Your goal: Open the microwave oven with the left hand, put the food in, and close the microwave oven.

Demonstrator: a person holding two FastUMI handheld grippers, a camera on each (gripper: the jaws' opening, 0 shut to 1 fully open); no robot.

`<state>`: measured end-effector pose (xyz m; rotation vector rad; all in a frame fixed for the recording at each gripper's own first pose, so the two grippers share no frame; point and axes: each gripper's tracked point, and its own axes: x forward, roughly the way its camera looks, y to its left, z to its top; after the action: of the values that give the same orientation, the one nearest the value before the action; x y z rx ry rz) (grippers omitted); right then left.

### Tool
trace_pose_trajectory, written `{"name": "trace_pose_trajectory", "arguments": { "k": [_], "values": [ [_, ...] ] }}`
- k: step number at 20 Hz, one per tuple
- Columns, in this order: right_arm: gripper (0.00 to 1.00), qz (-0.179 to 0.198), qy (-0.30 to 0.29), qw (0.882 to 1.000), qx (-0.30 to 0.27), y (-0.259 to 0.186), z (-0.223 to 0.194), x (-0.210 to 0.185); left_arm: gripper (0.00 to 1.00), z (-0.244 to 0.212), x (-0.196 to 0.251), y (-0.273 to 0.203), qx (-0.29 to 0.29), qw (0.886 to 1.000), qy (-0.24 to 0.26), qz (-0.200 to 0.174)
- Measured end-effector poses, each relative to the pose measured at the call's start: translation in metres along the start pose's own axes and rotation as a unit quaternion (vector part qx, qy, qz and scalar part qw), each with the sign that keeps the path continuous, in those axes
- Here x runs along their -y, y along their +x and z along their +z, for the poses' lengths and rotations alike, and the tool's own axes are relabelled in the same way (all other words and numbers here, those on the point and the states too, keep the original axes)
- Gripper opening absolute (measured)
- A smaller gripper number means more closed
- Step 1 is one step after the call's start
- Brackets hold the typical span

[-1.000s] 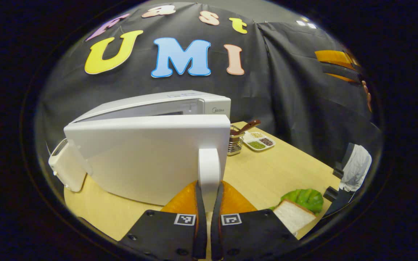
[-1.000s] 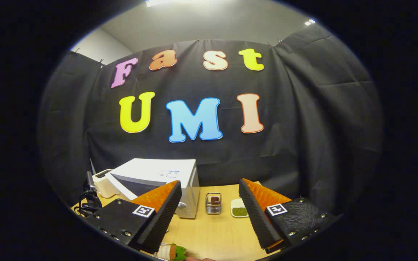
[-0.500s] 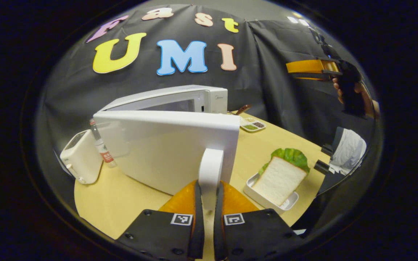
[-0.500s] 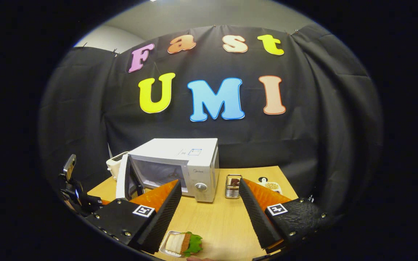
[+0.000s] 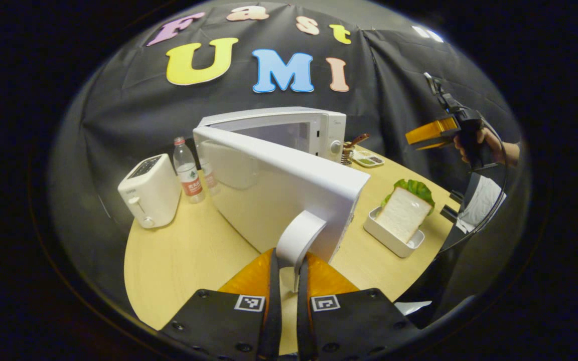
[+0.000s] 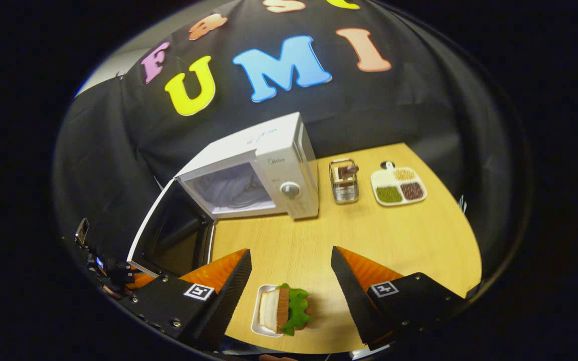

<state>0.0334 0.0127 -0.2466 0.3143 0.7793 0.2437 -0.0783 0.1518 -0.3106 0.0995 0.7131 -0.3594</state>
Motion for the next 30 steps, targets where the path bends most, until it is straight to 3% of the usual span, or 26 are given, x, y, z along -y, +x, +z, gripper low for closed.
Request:
{"name": "trace_pose_trajectory", "arguments": {
  "k": [7,15,19,21,23,24,25,26,27,30],
  "values": [
    [0.94,0.049,0.074,0.988,-0.126,0.021,-0.072,0.009,0.18,-0.019,-0.045,-0.024,-0.015,1.000,0.008,0.011],
    [0.95,0.037,0.062,0.979,-0.191,0.026,-0.128,0.014,0.18,-0.030,-0.088,-0.039,-0.025,0.999,0.016,0.045],
    [0.95,0.035,0.065,0.975,-0.211,0.032,-0.142,0.013,0.24,-0.034,-0.098,-0.042,-0.024,0.998,0.011,0.051],
    [0.87,0.048,0.083,0.971,-0.220,0.033,-0.142,0.004,0.26,-0.035,-0.103,-0.046,-0.021,0.998,0.007,0.061],
    [0.67,0.059,0.099,0.970,-0.213,0.035,-0.138,-0.003,0.50,-0.038,-0.108,-0.053,-0.018,0.997,-0.001,0.070],
    [0.50,0.057,0.102,0.970,-0.211,0.037,-0.137,-0.005,0.72,-0.041,-0.111,-0.056,-0.017,0.997,-0.005,0.074],
    [0.39,0.059,0.098,0.970,-0.213,0.035,-0.137,-0.008,0.80,-0.044,-0.111,-0.060,-0.016,0.997,-0.011,0.077],
    [0.34,0.058,0.096,0.971,-0.211,0.036,-0.138,-0.010,0.89,-0.046,-0.109,-0.064,-0.012,0.997,-0.016,0.081],
    [0.29,0.063,0.091,0.971,-0.210,0.034,-0.135,-0.014,0.89,-0.046,-0.110,-0.070,-0.005,0.996,-0.023,0.089],
    [0.29,0.087,0.080,0.974,-0.193,0.028,-0.125,-0.028,0.89,-0.045,-0.111,-0.095,0.032,0.990,-0.068,0.122]
  ]
}}
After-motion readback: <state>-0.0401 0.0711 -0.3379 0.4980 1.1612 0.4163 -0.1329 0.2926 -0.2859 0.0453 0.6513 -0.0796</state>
